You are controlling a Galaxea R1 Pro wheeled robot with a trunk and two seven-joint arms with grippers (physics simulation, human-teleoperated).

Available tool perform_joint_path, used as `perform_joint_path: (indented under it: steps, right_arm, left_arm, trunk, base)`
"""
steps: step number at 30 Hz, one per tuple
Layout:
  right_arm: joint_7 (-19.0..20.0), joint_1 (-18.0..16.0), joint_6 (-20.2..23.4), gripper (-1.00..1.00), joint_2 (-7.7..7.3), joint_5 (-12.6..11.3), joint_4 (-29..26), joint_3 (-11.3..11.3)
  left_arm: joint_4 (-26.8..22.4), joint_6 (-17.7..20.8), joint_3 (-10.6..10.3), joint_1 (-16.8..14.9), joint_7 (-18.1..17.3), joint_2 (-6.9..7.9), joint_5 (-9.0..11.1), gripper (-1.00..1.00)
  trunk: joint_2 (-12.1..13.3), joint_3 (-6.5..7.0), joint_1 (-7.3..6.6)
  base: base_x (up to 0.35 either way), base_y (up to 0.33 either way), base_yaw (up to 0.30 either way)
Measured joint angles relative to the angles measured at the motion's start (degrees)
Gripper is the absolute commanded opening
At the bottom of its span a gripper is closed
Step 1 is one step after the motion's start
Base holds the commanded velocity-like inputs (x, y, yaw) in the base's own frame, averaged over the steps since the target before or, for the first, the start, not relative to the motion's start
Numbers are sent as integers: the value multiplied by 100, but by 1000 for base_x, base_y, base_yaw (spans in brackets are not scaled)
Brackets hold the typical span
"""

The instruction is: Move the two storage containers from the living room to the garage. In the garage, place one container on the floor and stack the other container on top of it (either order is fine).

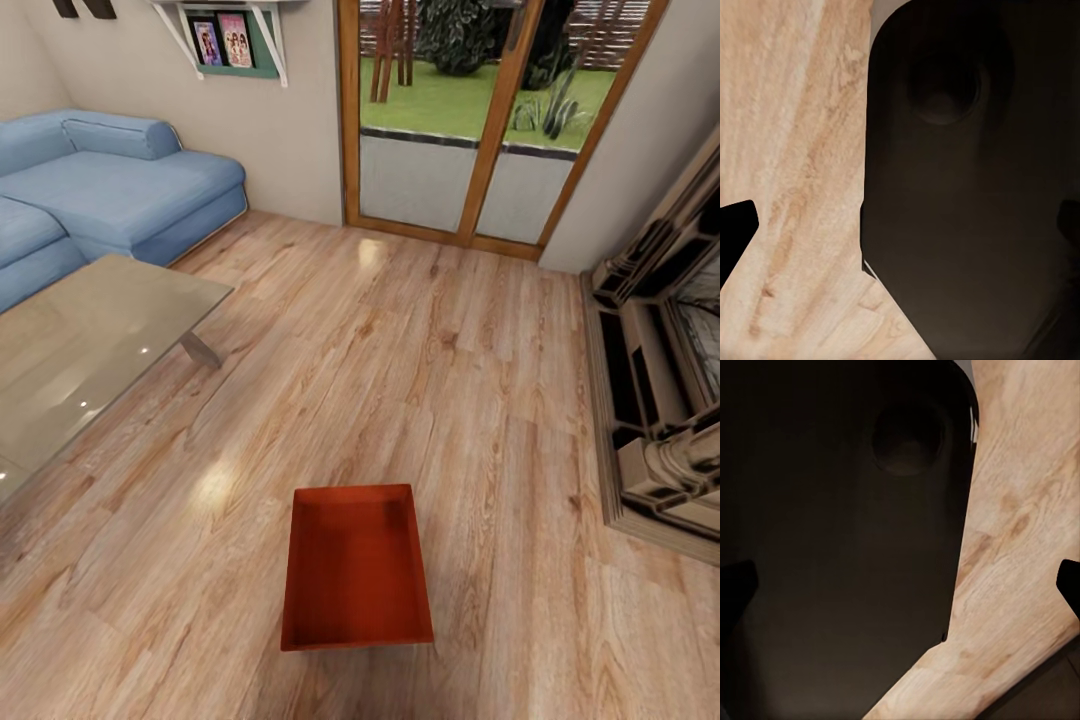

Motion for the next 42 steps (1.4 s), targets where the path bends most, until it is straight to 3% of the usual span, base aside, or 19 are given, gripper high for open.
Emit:
perform_joint_path:
  steps: [37, 42]
  right_arm:
    - [53, 0, 13, 100, 8, -10, 0, 5]
    - [-7, 0, -17, 100, 7, 61, -12, 34]
  left_arm:
    - [8, 0, 0, 0, 0, 0, 12, 100]
    - [-11, -1, -23, -1, -4, -1, -70, 100]
  trunk:
    - [0, 0, 0]
    - [0, 0, 0]
  base:
    - [0, 0, 0]
    - [0, 0, 0]
